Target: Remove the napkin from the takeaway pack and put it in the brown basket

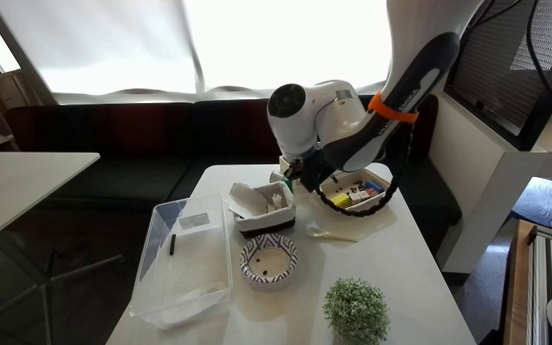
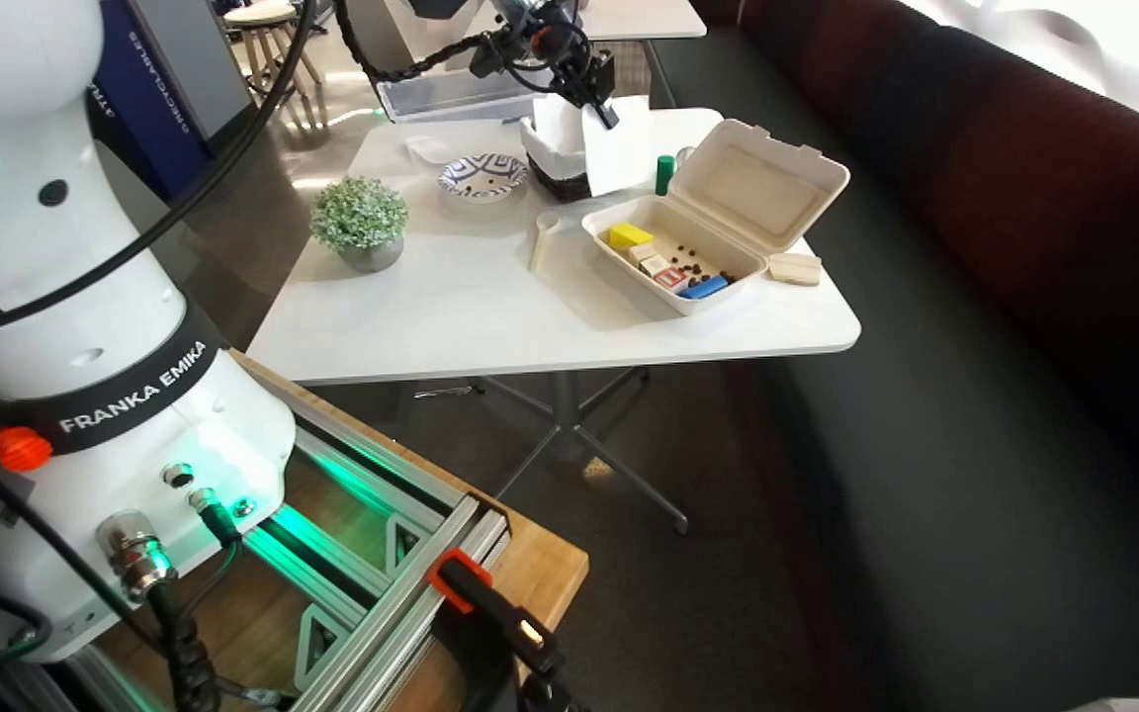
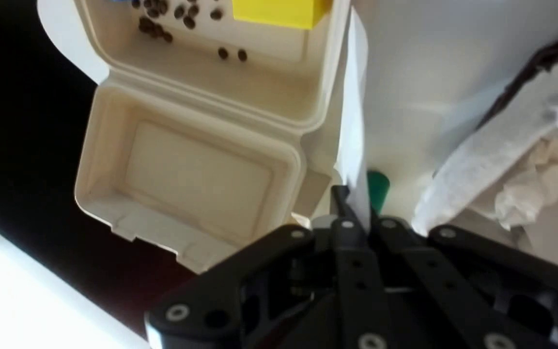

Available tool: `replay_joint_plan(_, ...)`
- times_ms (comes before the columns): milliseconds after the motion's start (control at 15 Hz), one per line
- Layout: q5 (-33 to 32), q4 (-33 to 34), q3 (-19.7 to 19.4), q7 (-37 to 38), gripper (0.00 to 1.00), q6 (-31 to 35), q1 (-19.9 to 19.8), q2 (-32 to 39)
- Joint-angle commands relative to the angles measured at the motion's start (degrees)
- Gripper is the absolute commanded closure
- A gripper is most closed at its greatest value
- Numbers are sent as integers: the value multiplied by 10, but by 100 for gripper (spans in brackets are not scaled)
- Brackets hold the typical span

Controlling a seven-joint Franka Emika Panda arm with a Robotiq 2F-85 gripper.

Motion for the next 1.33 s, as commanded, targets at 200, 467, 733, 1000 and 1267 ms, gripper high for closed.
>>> replay_joint_plan(200,-163,-37,-2,107,100,109,14,-51)
replay_joint_plan(467,-229,-8,-6,171,100,151,19,-28)
replay_joint_plan(733,-262,31,1,224,100,157,23,9)
replay_joint_plan(1000,-261,71,11,237,100,153,28,57)
replay_joint_plan(1267,-253,109,17,240,100,149,29,103)
